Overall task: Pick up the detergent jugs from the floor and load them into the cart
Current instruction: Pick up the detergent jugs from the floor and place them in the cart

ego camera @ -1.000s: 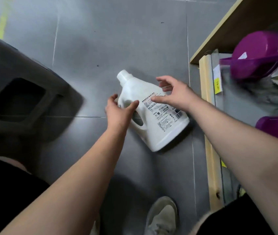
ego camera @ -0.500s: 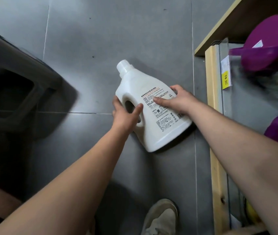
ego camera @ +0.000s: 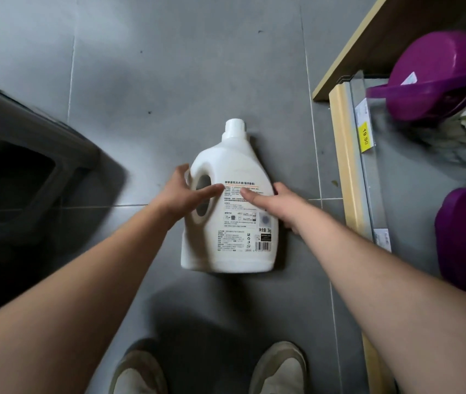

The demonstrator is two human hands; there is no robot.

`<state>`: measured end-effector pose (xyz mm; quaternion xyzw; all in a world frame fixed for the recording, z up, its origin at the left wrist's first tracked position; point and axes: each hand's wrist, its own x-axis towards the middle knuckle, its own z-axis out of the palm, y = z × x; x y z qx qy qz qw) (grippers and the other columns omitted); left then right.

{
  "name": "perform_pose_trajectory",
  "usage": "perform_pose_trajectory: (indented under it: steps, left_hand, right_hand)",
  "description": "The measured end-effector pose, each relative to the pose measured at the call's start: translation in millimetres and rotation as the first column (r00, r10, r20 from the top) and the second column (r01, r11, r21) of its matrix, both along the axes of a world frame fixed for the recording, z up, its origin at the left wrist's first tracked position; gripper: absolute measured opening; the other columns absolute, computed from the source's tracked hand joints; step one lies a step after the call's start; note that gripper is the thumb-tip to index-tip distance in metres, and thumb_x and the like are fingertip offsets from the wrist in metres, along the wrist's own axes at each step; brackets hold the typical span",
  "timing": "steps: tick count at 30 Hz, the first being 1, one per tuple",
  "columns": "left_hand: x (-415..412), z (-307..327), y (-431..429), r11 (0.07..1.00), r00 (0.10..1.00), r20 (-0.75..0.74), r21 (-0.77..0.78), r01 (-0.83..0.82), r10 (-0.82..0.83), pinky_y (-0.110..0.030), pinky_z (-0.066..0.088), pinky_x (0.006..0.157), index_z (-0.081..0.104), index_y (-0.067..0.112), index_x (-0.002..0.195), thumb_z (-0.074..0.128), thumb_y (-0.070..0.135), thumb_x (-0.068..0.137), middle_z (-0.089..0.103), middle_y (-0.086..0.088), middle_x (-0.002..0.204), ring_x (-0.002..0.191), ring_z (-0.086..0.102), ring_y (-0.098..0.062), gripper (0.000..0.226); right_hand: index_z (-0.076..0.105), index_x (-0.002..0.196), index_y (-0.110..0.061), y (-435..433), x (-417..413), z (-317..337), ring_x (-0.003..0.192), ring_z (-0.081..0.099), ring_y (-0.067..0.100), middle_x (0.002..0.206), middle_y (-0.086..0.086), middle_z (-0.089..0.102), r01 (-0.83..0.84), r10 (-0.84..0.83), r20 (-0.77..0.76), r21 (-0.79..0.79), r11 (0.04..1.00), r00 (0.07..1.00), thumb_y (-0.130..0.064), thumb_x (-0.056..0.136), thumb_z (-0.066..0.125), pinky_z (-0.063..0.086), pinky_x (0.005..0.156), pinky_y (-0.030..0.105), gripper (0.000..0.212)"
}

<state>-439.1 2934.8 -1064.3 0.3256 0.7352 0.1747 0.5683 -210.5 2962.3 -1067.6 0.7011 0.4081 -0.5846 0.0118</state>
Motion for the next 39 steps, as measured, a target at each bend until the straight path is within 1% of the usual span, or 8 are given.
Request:
perform_pose_trajectory:
  steps: [2,11,19,22,26,30,35,39]
  left_hand:
    - [4,0,-3,1.0,1.0,0.009,0.006,-0.029,0.029,-0.04,0.051,0.109,0.034,0.021,0.156,0.092,0.043,0.078,0.062,-0.003,0.137,0.121,0.065,-0.023,0.1]
    - [6,7,-6,0.997,0.999,-0.037,0.072,0.017,-0.014,-0.033,0.051,0.089,0.042,0.019,0.149,0.089,0.039,0.082,0.063,-0.001,0.125,0.11,0.065,-0.02,0.084]
    - [-4,30,13,0.965,0.999,-0.053,0.262,0.01,0.003,-0.04,0.056,0.096,0.042,0.026,0.149,0.095,0.04,0.073,0.068,-0.006,0.126,0.111,0.07,-0.023,0.094]
    - [-9,45,23,0.923,0.998,-0.068,0.384,0.031,-0.005,-0.04,0.055,0.098,0.041,0.027,0.148,0.096,0.034,0.073,0.067,-0.003,0.122,0.113,0.069,-0.024,0.093]
    - [-19,65,31,0.86,0.995,-0.089,0.504,0.082,-0.042,-0.028,0.055,0.095,0.036,0.028,0.151,0.097,0.026,0.07,0.065,-0.003,0.124,0.113,0.067,-0.021,0.102]
    - [-30,73,20,0.792,0.985,-0.119,0.585,0.174,-0.128,-0.001,0.045,0.086,0.036,0.027,0.149,0.097,0.009,0.069,0.057,0.007,0.129,0.115,0.059,0.007,0.103]
    - [-45,72,-6,0.752,0.926,-0.281,0.545,0.37,-0.252,-0.043,0.049,0.109,0.038,0.047,0.147,0.104,0.03,0.058,0.053,0.014,0.144,0.135,0.051,-0.015,0.111]
    - [-37,70,-30,0.724,0.912,-0.322,0.563,0.399,-0.252,-0.046,0.05,0.107,0.042,0.045,0.144,0.105,0.025,0.057,0.053,0.015,0.142,0.133,0.053,-0.017,0.109]
  right_hand:
    - [0.053,0.134,-0.02,-9,-3,-2,0.102,0.068,0.015,0.126,-0.004,0.07,0.108,-0.108,-0.092,-0.004,0.994,0.99,-0.06,0.076,0.085,0.051,0.085,0.031,0.077]
    - [0.065,0.118,-0.016,-26,-7,-4,0.101,0.074,0.018,0.114,0.001,0.077,0.244,-0.229,-0.13,0.11,0.963,0.965,-0.05,0.072,0.092,0.059,0.099,0.039,0.063]
    - [0.055,0.129,-0.031,-6,-10,36,0.104,0.067,0.012,0.115,-0.008,0.069,0.216,-0.183,-0.141,0.274,0.937,0.973,-0.05,0.073,0.092,0.051,0.075,0.022,0.069]
    - [0.049,0.145,-0.025,6,-14,48,0.109,0.06,0.011,0.122,-0.007,0.064,0.222,-0.172,-0.164,0.364,0.905,0.971,-0.044,0.072,0.094,0.043,0.088,0.02,0.088]
    - [0.043,0.142,-0.031,17,-16,56,0.116,0.063,0.015,0.128,-0.005,0.064,0.193,-0.127,-0.173,0.455,0.869,0.977,-0.038,0.066,0.099,0.047,0.086,0.022,0.095]
    - [0.038,0.139,-0.031,15,-13,65,0.122,0.056,0.016,0.135,-0.005,0.057,0.062,-0.002,-0.12,0.497,0.866,0.993,-0.038,0.06,0.101,0.045,0.093,0.025,0.102]
    - [0.04,0.131,-0.028,-2,-13,69,0.124,0.055,0.023,0.135,0.001,0.05,-0.238,0.242,0.06,0.509,0.827,0.969,-0.044,0.048,0.103,0.048,0.107,0.038,0.105]
    - [0.041,0.12,-0.032,-19,-11,66,0.118,0.059,0.026,0.128,-0.003,0.053,-0.297,0.304,0.078,0.531,0.794,0.95,-0.06,0.035,0.09,0.051,0.101,0.045,0.102]
